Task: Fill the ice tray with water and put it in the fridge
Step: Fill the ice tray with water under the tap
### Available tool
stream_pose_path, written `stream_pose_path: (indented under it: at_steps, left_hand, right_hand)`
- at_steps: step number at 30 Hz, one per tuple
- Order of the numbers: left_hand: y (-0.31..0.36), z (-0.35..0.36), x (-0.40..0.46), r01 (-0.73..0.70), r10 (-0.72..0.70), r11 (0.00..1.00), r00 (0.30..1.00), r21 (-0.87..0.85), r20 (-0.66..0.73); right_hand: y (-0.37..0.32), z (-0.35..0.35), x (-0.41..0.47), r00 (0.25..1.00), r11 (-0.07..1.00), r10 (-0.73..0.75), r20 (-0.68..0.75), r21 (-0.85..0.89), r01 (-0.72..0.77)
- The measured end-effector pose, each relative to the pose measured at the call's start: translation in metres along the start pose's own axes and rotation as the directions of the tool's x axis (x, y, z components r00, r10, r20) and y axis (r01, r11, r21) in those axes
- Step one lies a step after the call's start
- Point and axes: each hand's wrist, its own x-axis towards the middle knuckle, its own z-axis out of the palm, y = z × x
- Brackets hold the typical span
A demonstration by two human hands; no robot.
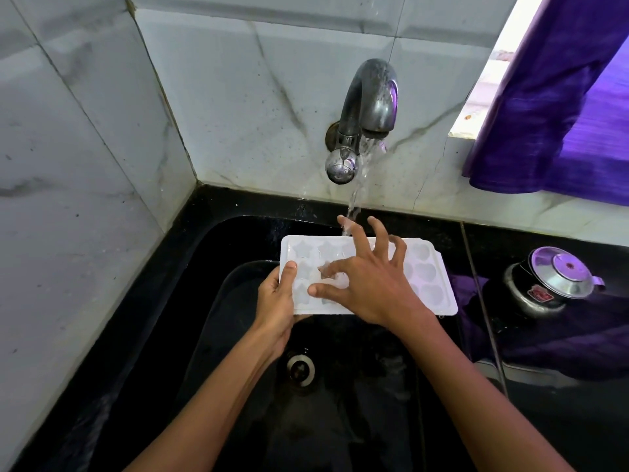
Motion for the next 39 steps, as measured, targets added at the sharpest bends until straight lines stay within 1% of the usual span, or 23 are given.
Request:
stream_pose_path:
  at_steps: [5, 11, 14, 18, 19, 22, 24, 26, 28, 30, 31, 32, 34, 35, 37, 39]
  left_hand:
    - [-0.002, -0.001, -0.001, -0.011, 0.010, 1.000, 1.000, 0.021, 0.015]
    - [0.001, 0.003, 0.001, -0.009, 0.009, 1.000, 1.000, 0.016, -0.014]
    - [0.000, 0.003, 0.001, -0.011, 0.012, 1.000, 1.000, 0.022, -0.022]
    - [-0.001, 0.002, 0.000, 0.002, -0.001, 1.000, 1.000, 0.018, -0.023]
    - [-0.001, 0.001, 0.000, 0.008, -0.008, 1.000, 1.000, 0.015, -0.019]
    - [-0.001, 0.001, 0.001, 0.016, -0.016, 1.000, 1.000, 0.014, -0.019]
    - [-0.001, 0.002, 0.001, 0.017, -0.017, 1.000, 1.000, 0.011, -0.017]
    - [-0.001, 0.003, 0.000, 0.008, -0.008, 1.000, 1.000, 0.015, -0.015]
    - [-0.001, 0.003, 0.001, 0.000, 0.001, 1.000, 1.000, 0.017, -0.023]
    - [0.000, 0.003, 0.001, -0.009, 0.010, 1.000, 0.999, 0.016, -0.039]
    - [0.000, 0.004, 0.002, -0.014, 0.015, 1.000, 0.999, 0.015, -0.048]
    - [0.001, 0.004, 0.003, -0.017, 0.018, 1.000, 0.998, 0.016, -0.058]
    - [0.002, 0.004, 0.004, -0.014, 0.015, 1.000, 0.997, 0.017, -0.081]
    - [0.003, 0.004, 0.004, -0.011, 0.013, 1.000, 0.996, 0.015, -0.088]
    - [0.003, 0.003, 0.005, -0.009, 0.010, 1.000, 0.996, 0.012, -0.094]
    - [0.002, 0.002, 0.005, -0.006, 0.008, 1.000, 0.996, 0.015, -0.090]
  right_hand:
    - [0.001, 0.000, 0.001, 0.999, 0.999, 0.028, -0.025, -0.018, -0.028]
    - [0.003, 0.002, 0.001, 1.000, 0.998, -0.004, -0.023, -0.063, 0.003]
    - [0.002, 0.001, 0.002, 0.998, 0.996, 0.006, -0.064, -0.087, -0.012]
    - [0.001, -0.002, 0.003, 0.993, 0.999, 0.008, -0.119, -0.043, -0.013]
    - [0.001, -0.002, 0.002, 0.994, 0.999, -0.004, -0.106, -0.038, 0.000]
    - [0.002, 0.002, 0.001, 1.000, 0.999, -0.017, -0.002, -0.032, 0.017]
    - [0.002, 0.002, 0.001, 1.000, 1.000, -0.007, 0.015, -0.028, 0.007]
    - [0.002, 0.002, 0.002, 0.999, 1.000, 0.005, -0.037, -0.020, -0.006]
    - [0.002, 0.004, 0.000, 0.988, 0.999, 0.019, -0.155, 0.033, -0.014]
    - [0.000, 0.008, -0.003, 0.959, 0.995, 0.032, -0.282, 0.099, -0.004]
    - [-0.001, 0.010, -0.005, 0.953, 0.995, 0.026, -0.301, 0.103, 0.005]
    - [-0.002, 0.011, -0.008, 0.964, 0.996, 0.009, -0.265, 0.089, 0.015]
    - [-0.003, 0.014, -0.015, 0.994, 0.998, -0.006, -0.114, 0.063, 0.013]
    - [-0.002, 0.015, -0.018, 0.998, 0.999, -0.009, -0.060, 0.044, 0.011]
    - [-0.001, 0.016, -0.020, 1.000, 1.000, -0.022, -0.019, -0.003, 0.022]
    - [-0.003, 0.016, -0.021, 0.999, 1.000, -0.030, -0.024, 0.007, 0.030]
